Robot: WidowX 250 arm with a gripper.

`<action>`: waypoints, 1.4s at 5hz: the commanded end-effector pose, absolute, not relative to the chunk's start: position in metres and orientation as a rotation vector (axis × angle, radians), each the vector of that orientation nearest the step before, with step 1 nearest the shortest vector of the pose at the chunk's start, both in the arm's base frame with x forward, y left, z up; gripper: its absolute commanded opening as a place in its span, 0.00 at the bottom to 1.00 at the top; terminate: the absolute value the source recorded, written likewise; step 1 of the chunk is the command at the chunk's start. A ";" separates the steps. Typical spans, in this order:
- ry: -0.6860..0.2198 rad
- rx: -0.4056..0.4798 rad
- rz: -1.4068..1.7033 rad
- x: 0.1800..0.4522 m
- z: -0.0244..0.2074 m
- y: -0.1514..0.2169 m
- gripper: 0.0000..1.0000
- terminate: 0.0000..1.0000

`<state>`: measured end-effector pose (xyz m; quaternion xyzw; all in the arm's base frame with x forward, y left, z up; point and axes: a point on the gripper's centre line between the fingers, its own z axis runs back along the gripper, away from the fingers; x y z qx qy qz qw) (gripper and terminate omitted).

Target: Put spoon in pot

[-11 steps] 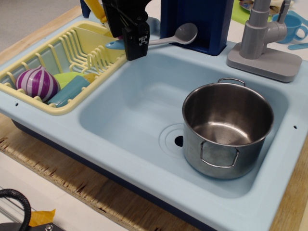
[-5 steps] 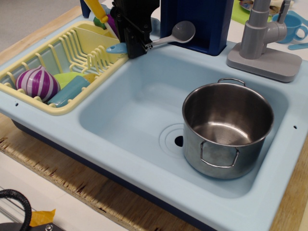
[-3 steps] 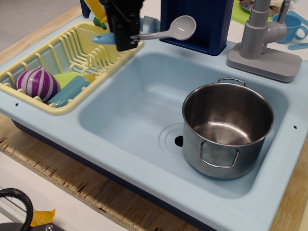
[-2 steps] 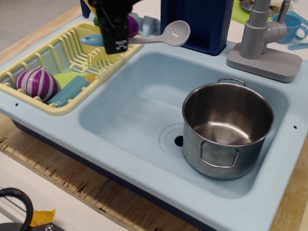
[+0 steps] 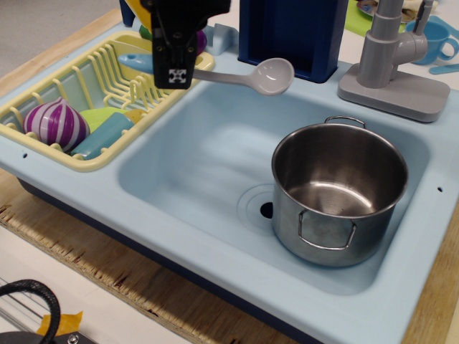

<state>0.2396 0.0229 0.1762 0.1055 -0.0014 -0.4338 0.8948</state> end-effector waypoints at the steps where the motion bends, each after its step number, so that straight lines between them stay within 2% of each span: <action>1: 0.004 0.212 -0.906 0.238 0.196 0.000 0.00 0.00; 2: 0.136 0.187 -0.872 0.235 0.196 -0.014 0.00 0.00; 3: 0.178 0.141 -0.875 0.235 0.191 -0.023 0.00 0.00; 5: 0.331 0.080 -0.826 0.234 0.175 -0.038 0.00 0.00; 6: 0.349 0.058 -0.847 0.237 0.170 -0.045 1.00 0.00; 7: 0.349 0.058 -0.847 0.237 0.170 -0.045 1.00 1.00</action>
